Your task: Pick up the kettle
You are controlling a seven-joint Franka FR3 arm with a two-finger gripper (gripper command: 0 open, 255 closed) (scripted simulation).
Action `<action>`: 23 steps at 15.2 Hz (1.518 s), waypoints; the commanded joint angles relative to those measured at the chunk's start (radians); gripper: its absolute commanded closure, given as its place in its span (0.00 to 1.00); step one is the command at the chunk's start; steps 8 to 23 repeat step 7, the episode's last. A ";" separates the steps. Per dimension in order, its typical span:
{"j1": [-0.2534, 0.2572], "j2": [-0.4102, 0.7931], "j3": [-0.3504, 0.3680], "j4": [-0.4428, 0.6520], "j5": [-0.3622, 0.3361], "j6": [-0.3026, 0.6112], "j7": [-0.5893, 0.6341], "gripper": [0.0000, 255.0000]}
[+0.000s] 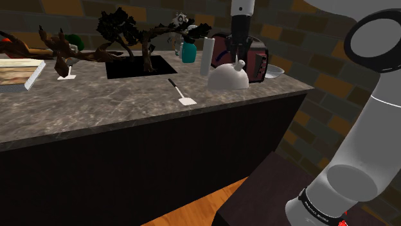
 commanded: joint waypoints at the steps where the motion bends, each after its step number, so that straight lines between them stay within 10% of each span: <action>1: 0.000 0.008 0.000 0.041 0.001 -0.032 0.002 1.00; 23: -0.001 0.043 0.000 0.149 0.002 -0.105 0.005 1.00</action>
